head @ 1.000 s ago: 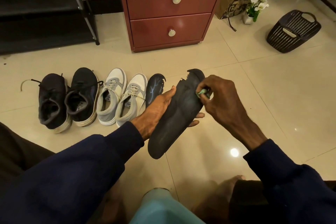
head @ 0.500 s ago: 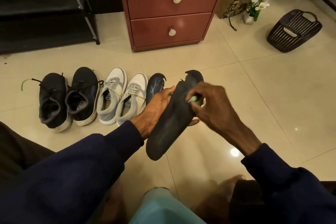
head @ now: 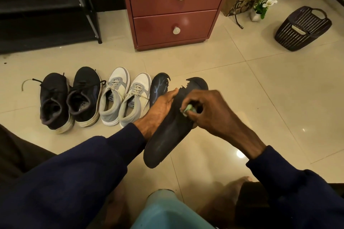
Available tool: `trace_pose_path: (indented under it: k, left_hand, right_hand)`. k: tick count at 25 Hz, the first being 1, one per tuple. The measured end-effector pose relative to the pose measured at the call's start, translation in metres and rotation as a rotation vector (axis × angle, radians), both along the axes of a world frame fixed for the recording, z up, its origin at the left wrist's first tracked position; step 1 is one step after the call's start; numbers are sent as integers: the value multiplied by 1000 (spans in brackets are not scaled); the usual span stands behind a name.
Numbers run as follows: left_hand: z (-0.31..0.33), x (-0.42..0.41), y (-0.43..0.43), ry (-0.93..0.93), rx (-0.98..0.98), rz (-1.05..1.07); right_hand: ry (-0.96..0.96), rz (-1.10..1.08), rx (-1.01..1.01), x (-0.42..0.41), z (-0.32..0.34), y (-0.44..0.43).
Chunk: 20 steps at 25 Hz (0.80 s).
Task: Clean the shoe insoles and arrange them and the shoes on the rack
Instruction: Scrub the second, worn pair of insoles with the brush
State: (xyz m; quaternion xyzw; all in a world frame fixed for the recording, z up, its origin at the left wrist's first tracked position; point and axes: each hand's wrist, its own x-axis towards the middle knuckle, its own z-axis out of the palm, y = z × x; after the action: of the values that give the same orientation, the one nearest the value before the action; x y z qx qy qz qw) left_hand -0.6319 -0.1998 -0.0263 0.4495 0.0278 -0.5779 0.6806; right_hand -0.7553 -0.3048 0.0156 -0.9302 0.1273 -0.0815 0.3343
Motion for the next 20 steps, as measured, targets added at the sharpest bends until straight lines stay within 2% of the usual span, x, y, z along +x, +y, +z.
trace_pose_path:
  k: [1,4,6,8,9,11,13,15,18,20]
  left_hand:
    - [5,-4,1,30,-28,-52]
    - [17,-11,3,59,-58,-185]
    - [16,-10,2,17,-42,-133]
    - [11,-6,3,7,-43,-82]
    - [9,-5,3,29,-52,-79]
    - [12,-8,5,94,-103,-197]
    - [16,-11,4,84,-84,-236]
    - [16,-11,2,40,-69,-168]
    - [7,-6,2,35,-82,-64]
    - [6,-7,4,88,-116,-113]
  right_hand:
    - [-55,-85,-14,0,-2,-10]
    - [-167,-287,-223,-3,-6,-31]
    - [-143,-181,-194,-2,-6,-18]
    - [-18,-10,-33,-1,2,-3]
    - [3,8,-4,0,4,-3]
    - [-87,-126,-86,-1,2,-19]
    - [-163,-259,-219,-3,0,-32]
    - [-161,-221,-199,-3,-2,-20]
    - [-50,2,-15,-1,1,7]
    - [-100,-87,-35,0,-2,-5]
